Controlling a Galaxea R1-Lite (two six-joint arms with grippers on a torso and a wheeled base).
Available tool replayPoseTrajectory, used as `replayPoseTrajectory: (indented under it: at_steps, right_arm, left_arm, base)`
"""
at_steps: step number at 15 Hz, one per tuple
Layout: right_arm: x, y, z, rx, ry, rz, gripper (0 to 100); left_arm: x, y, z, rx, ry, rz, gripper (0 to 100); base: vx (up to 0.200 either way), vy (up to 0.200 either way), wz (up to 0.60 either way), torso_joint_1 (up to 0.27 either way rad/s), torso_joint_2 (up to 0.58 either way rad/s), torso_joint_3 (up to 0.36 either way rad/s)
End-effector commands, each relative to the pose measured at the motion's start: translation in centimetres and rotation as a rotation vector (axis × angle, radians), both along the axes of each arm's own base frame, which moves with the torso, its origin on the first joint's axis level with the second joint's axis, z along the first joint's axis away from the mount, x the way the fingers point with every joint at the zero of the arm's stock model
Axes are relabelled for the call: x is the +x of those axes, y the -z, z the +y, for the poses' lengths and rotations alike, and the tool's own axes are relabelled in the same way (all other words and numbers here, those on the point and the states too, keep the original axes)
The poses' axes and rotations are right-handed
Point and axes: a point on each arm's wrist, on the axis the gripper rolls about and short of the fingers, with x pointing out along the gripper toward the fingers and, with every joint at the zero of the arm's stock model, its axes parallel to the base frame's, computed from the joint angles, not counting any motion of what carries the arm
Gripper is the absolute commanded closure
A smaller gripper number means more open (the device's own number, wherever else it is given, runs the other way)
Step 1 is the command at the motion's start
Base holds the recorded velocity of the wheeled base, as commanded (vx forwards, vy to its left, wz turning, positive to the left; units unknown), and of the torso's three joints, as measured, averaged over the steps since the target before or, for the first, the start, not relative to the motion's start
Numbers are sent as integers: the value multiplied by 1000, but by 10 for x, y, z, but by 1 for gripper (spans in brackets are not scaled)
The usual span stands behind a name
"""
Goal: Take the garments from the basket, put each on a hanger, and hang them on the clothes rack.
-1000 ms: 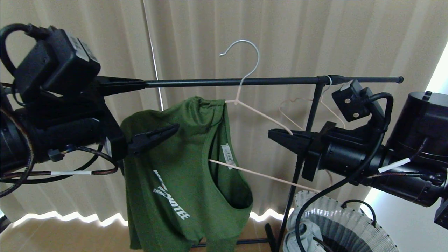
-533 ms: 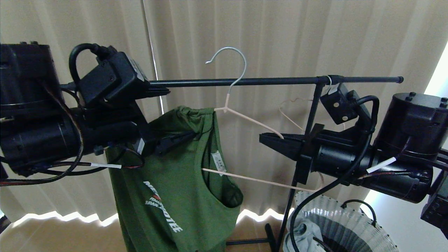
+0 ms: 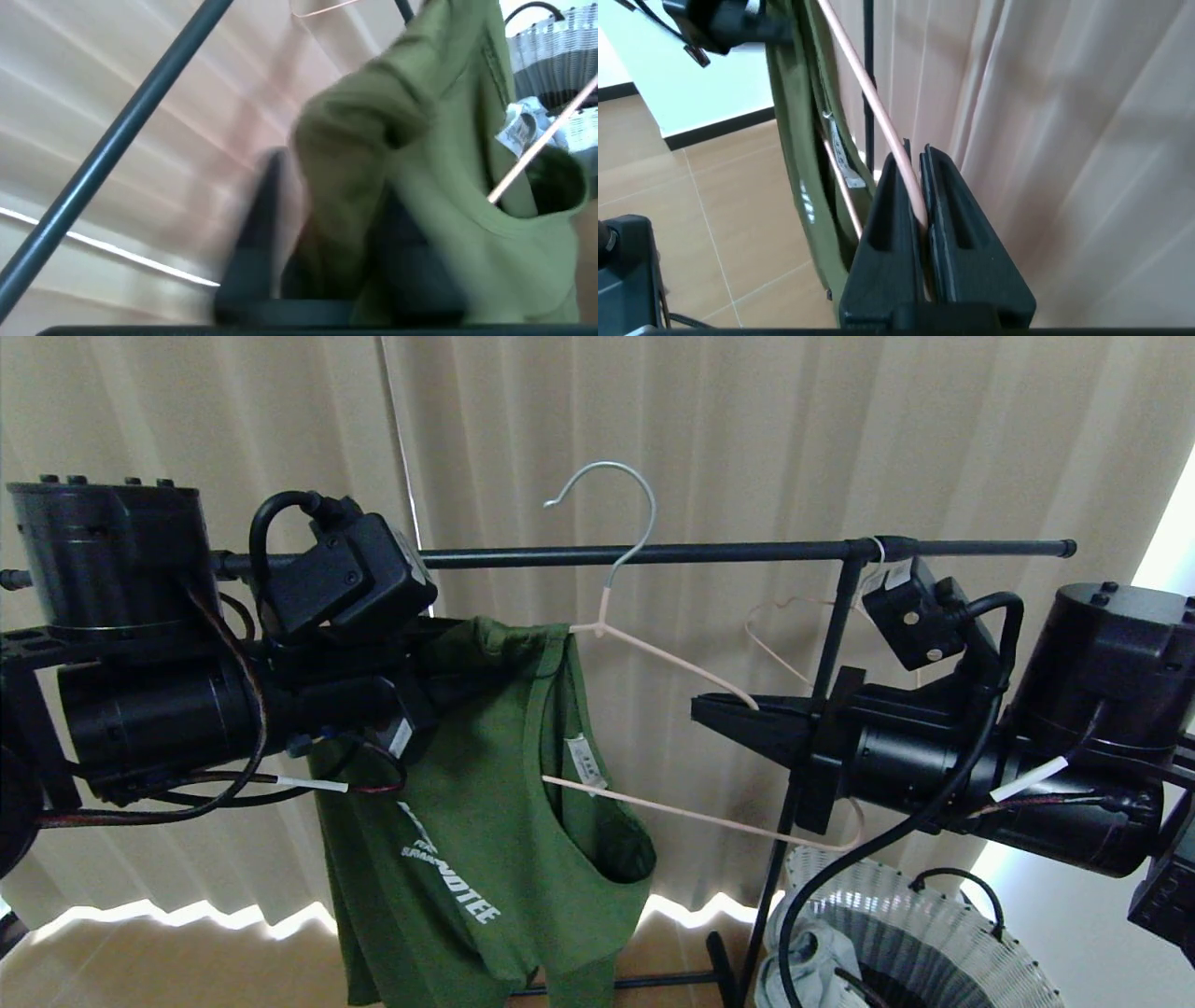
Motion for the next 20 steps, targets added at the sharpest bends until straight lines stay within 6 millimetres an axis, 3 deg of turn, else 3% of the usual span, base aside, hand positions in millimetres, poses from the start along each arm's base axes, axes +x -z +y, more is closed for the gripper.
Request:
replayPoseTrajectory:
  at_steps: [1, 9, 10, 13, 17, 20]
  right_arm:
    - [0, -1, 0, 4, -1, -4, 100]
    - [-1, -2, -1, 6, 2, -9, 100]
    - [-2, -2, -1, 5, 0, -7, 0]
    - [-1, -3, -2, 2, 10, -22, 0]
    - [7, -1, -22, -66, 113, -97, 0]
    - [8, 3, -26, -119, 205, -126, 0]
  left_arm:
    - [0, 1, 0, 2, 0, 4, 100]
    - [-2, 11, 4, -16, -24, -29, 100]
    - [-2, 12, 4, -15, -46, -35, 100]
    - [-1, 11, 6, -9, -96, -39, 100]
    - [6, 12, 20, 17, -311, -48, 100]
    - [9, 12, 26, 8, -455, -37, 100]
  base:
    - [0, 0, 0, 0, 0, 0]
    - [0, 0, 0, 0, 0, 0]
    - [0, 0, 0, 0, 0, 0]
    - [0, 0, 0, 0, 0, 0]
    - [0, 0, 0, 0, 0, 0]
    - [0, 0, 0, 0, 0, 0]
